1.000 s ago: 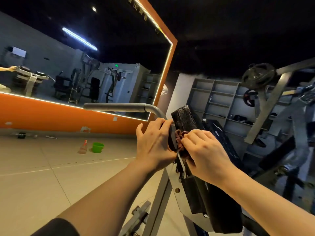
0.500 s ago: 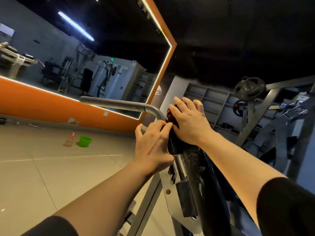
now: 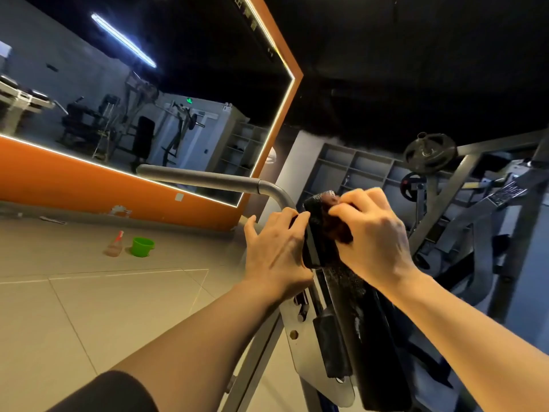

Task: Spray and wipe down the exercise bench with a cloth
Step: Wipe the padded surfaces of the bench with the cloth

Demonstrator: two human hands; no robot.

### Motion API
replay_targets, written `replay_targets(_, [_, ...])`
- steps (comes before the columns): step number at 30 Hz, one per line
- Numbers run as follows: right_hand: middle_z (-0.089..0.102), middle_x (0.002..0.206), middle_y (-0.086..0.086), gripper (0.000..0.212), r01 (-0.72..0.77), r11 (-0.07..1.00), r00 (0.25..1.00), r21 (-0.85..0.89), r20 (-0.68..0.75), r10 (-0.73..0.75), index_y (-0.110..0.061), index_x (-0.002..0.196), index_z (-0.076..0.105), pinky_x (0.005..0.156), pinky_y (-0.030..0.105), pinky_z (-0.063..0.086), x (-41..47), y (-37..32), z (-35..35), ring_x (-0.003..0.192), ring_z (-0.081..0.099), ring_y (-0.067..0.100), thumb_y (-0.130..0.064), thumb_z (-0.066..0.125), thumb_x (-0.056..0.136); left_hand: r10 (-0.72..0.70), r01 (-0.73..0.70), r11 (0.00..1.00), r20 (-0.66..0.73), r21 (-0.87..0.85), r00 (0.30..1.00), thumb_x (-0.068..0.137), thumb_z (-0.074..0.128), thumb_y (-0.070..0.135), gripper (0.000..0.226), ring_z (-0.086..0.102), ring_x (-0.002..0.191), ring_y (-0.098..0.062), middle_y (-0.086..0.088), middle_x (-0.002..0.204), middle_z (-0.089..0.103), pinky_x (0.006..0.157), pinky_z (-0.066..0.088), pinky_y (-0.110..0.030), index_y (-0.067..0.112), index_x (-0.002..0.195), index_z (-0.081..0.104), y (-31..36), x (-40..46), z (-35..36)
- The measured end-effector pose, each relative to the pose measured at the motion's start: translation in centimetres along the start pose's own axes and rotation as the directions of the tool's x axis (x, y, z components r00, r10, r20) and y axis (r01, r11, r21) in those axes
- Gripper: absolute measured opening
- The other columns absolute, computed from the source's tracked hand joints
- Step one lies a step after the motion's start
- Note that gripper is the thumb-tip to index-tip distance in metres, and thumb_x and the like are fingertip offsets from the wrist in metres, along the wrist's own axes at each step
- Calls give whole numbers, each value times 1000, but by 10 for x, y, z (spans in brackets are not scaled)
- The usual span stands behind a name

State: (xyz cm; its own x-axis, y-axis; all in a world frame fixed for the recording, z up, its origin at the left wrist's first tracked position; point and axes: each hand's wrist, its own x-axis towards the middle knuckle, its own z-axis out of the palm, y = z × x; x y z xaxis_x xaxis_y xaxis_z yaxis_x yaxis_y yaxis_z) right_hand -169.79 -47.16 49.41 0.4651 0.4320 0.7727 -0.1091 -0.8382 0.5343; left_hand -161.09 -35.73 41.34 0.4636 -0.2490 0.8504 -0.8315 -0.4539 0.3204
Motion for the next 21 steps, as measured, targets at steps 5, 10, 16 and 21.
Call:
replay_targets(5, [56, 132, 11, 44, 8, 982, 963, -190, 267, 43, -10, 119, 65, 99, 47, 41, 44, 7, 28, 124, 45, 35, -29, 74, 81, 0, 0, 1000, 10, 27, 1000, 79, 69, 45, 79, 35, 131, -16, 4, 139, 41, 116, 15, -52, 27, 145, 31, 1, -2, -5])
replay_targets(10, [33, 155, -3, 53, 73, 997, 906, 12, 418, -71, -21, 145, 43, 119, 29, 9, 17, 5, 23, 146, 20, 19, -39, 47, 95, 0, 0, 999, 16, 36, 1000, 78, 68, 46, 80, 35, 131, -14, 6, 140, 41, 117, 12, -51, 29, 146, 30, -1, -1, -6])
replay_targets(16, [66, 124, -2, 37, 175, 984, 876, 45, 450, -176, -18, 112, 72, 109, 31, 33, -50, 1, 1, 122, 58, 19, -22, 60, 77, -5, 1, 997, 53, 75, 999, 80, 66, 49, 84, 31, 134, -13, 7, 144, 35, 117, 10, -50, 29, 149, 22, 0, -1, -8])
replay_targets(21, [72, 105, -2, 24, 136, 985, 903, 110, 395, -169, -17, 96, 76, 83, 35, 57, -53, 0, -5, 97, 65, 19, -19, 64, 75, -35, 32, 998, 47, 47, 998, 81, 67, 49, 83, 30, 135, -13, 8, 145, 34, 118, 11, -50, 31, 149, 23, 3, -1, -5])
